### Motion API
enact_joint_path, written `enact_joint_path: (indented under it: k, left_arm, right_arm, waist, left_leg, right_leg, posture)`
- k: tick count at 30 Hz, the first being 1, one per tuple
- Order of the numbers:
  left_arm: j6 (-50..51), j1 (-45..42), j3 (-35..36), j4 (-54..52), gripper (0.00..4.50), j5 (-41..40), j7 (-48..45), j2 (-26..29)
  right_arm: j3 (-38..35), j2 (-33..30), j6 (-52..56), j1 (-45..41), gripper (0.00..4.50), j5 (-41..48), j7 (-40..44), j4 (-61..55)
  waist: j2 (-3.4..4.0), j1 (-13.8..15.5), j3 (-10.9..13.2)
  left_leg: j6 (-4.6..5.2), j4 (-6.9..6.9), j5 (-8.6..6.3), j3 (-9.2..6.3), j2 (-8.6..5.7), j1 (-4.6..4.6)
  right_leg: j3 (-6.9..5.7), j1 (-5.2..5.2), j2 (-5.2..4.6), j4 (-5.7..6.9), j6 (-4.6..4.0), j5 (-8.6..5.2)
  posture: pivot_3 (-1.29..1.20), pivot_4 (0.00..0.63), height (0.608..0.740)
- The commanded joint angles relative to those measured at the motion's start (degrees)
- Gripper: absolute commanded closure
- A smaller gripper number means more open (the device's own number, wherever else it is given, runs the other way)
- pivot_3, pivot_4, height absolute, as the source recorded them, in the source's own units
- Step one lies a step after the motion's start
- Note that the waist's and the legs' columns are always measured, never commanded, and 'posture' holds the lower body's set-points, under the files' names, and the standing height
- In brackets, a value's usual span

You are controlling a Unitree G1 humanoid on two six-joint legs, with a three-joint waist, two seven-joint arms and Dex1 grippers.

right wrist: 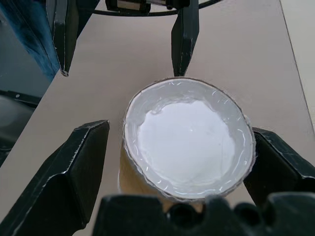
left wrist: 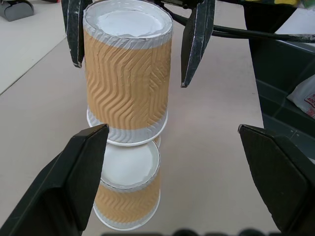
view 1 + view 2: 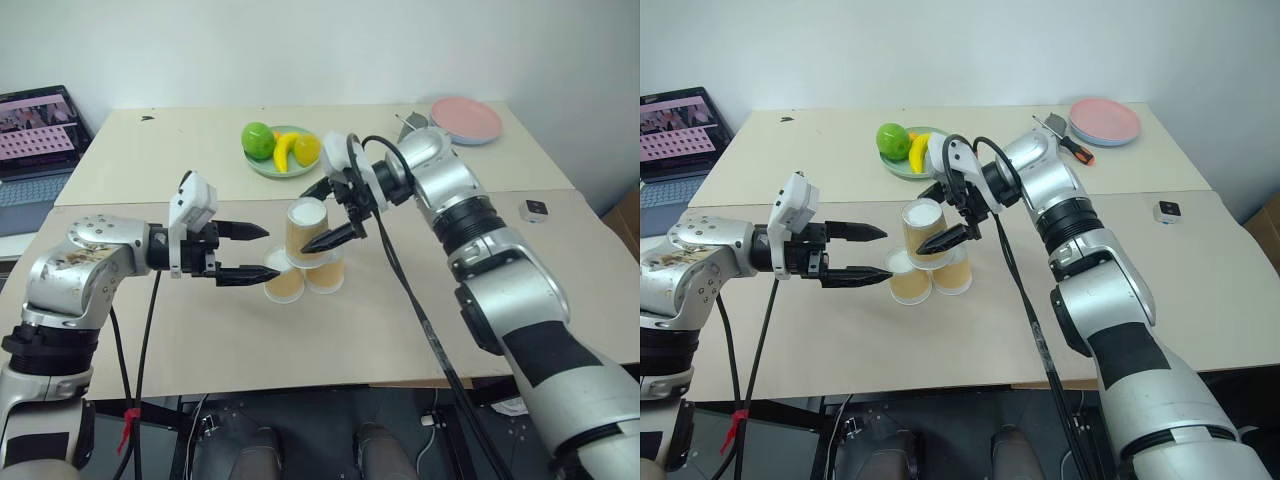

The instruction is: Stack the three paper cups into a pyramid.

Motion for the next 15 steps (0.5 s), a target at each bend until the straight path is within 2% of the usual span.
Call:
enact_joint_path:
  k: [1,8,11,15]
  left_arm:
    - [-0.39,-0.75,0.77,-0.81,0.0,-0.82,-0.07,0.22]
    - [-0.52,-0.69,0.56,-0.58,0.0,-0.74,0.0,-0.29]
    - [-0.22,-0.07,1.64,-1.21,0.0,-1.14,1.82,-1.21]
    - [2.87,4.15,10.37,-4.91,0.0,-4.14,13.74,-5.86]
  right_arm:
    - [-1.72,-1.98,1.34,-2.26,0.09,2.5,2.84,-5.94]
    - [-3.8,-3.74,5.84,-3.42,0.09,4.14,1.9,-14.31]
    - [-5.83,-6.47,10.77,-2.5,0.09,6.36,0.95,-22.21]
    - [-16.67,-15.85,28.72,3.94,0.09,17.25,-4.51,-41.87]
  waist:
    - [0.0,0.01,0.0]
    - [0.01,-0.03,0.01]
    - [0.01,0.09,0.01]
    - [0.0,1.07,0.01]
  left_leg:
    - [0.0,0.0,0.0,0.0,0.0,0.0]
    - [0.0,-0.01,0.0,0.01,0.01,0.0]
    - [0.0,-0.01,0.0,0.01,0.0,-0.02]
    - [0.0,0.0,0.0,-0.04,-0.01,-0.15]
  right_leg:
    - [0.0,0.0,0.0,0.0,0.0,0.0]
    - [0.01,-0.04,0.0,0.0,0.0,0.0]
    - [0.01,-0.05,0.0,0.01,0.0,0.0]
    - [-0.02,-0.04,-0.04,0.0,0.0,0.0]
  posture:
    - [0.0,0.15,0.74]
    - [0.0,0.15,0.74]
    - [0.0,0.15,0.74]
    - [0.0,0.15,0.74]
